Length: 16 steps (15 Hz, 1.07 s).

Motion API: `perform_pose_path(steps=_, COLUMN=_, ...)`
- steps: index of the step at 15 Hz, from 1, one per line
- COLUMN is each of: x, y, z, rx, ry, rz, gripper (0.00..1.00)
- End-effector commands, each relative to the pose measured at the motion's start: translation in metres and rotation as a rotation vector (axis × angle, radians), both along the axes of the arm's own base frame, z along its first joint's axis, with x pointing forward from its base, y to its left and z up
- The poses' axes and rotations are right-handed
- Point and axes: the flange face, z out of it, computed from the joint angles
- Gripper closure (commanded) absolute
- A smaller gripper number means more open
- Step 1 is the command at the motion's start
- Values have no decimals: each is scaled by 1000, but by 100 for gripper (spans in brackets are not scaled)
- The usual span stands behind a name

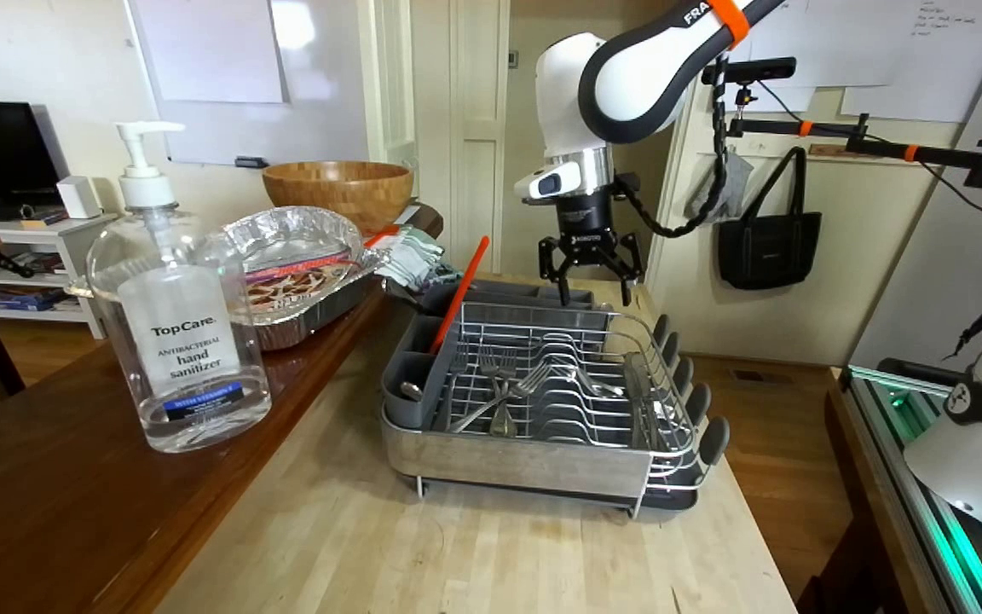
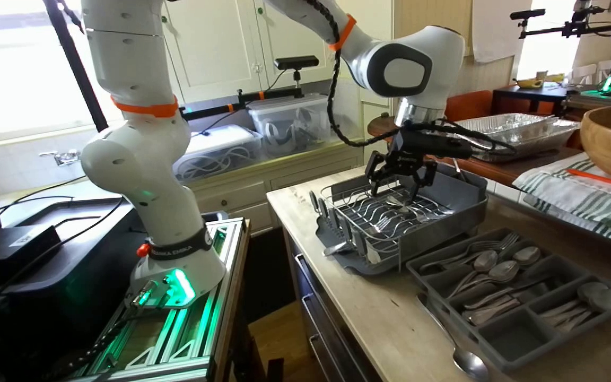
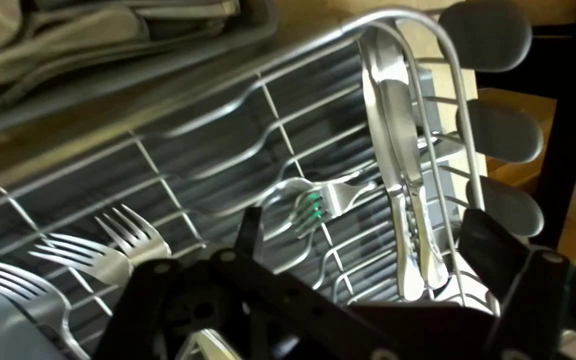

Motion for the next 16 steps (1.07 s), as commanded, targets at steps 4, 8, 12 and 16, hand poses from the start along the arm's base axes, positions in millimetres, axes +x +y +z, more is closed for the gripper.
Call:
perform_pose_path(steps=4, x=-29, y=30, z=-28, rx=55, ry=102, rz=139, gripper=0)
perform_pose_path(steps=8, x=-31, y=38, z=-40, rx=71, ry=122, rz=221, gripper=0)
perform_pose_path(steps=12, x=-33, y=60, z=-56, rx=104, ry=132, rz=341, gripper=0)
perform_pose_path(steps=16, x=-32, y=69, z=-61, rx=93, ry=110, rz=419, gripper=0)
